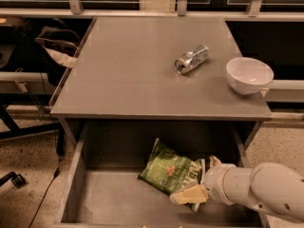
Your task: Pick green jalapeno chip bag from top drawer and place on counter
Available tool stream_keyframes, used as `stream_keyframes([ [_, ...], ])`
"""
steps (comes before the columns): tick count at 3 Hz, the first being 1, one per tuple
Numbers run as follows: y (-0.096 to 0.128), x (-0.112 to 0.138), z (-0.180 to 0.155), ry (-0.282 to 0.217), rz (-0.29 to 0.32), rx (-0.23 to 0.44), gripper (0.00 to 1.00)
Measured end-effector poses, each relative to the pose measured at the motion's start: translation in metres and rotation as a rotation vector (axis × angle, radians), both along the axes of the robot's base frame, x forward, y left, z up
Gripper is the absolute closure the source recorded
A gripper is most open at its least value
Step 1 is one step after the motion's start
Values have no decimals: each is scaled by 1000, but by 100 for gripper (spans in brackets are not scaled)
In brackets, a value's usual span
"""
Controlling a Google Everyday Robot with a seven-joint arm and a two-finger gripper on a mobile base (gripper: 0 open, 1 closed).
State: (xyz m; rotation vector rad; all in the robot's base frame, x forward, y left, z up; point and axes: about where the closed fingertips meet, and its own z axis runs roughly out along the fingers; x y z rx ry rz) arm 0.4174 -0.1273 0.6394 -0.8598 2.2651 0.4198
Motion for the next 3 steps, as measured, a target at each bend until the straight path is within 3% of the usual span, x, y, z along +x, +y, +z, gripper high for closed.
stream_keyframes([
  [1, -3, 8, -13, -11, -35, 33, 2],
  [2, -3, 8, -13, -11, -35, 33, 26],
  [3, -3, 8, -13, -11, -34, 33, 57],
])
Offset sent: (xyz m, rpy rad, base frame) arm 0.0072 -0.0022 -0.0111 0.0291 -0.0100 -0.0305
